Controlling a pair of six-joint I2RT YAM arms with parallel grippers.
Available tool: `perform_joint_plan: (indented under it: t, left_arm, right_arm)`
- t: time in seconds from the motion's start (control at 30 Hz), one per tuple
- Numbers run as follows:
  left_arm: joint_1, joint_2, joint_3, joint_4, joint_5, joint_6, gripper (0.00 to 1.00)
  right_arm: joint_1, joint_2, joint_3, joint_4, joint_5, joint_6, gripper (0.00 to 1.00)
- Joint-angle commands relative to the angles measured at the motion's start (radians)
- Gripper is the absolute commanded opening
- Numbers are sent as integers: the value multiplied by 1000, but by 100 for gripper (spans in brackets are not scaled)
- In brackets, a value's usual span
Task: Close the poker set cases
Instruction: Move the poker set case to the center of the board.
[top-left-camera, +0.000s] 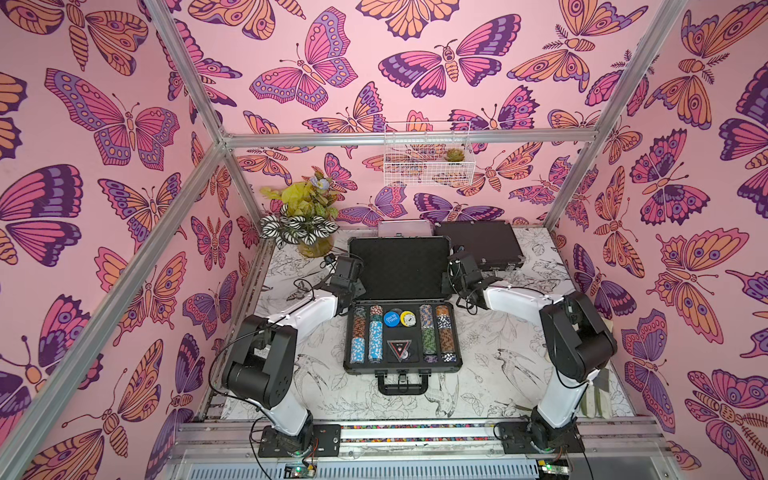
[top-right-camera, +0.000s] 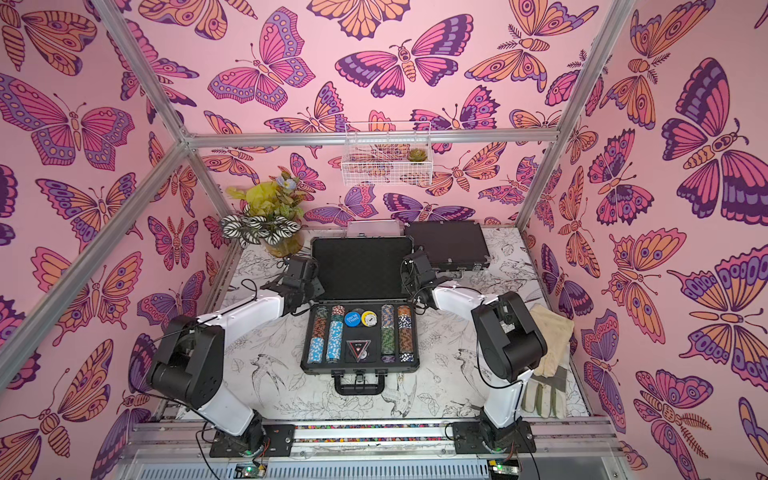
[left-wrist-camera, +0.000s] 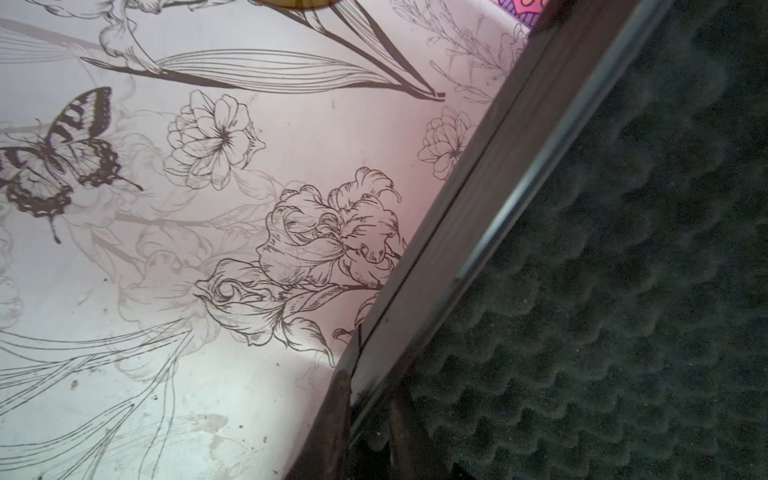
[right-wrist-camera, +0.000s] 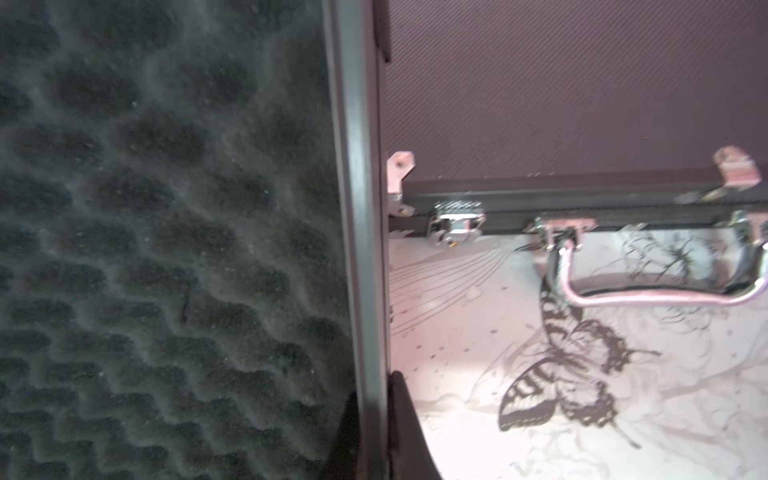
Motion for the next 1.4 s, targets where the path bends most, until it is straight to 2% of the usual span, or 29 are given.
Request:
perform_joint_plan:
  t: [0.0,0.47,0.57,0.73,0.9,1.03,1.2,1.37]
  left_arm:
    - [-46,47,25,-27,159,3,19]
    - [-72,123,92,-32,183,12,20]
    - [-73,110,84,-40,172,16,24]
    - [-65,79,80,-68,137,38,36]
    - [-31,57,85,-89,187,76,45]
    - [-17,23,93,-128,209,107,48]
    - [-9,3,145,-189,270,60,49]
    - [-10,27,232,-174,375,-61,49]
  right_arm:
    - [-13,33,58,125,-114,39,0]
    - [-61,116,193,104,-203,-30,1]
    - [-61,106,191,100,-238,-43,5]
    - [-62,64,155,82,-255,-54,17]
    - [-77,13,121,63,-244,-62,32]
    - [-97,-41,93,48,-243,-53,41]
    - [-106,-101,62,22,-232,-47,48]
    - [-107,-130,31,-12,-252,-23,51]
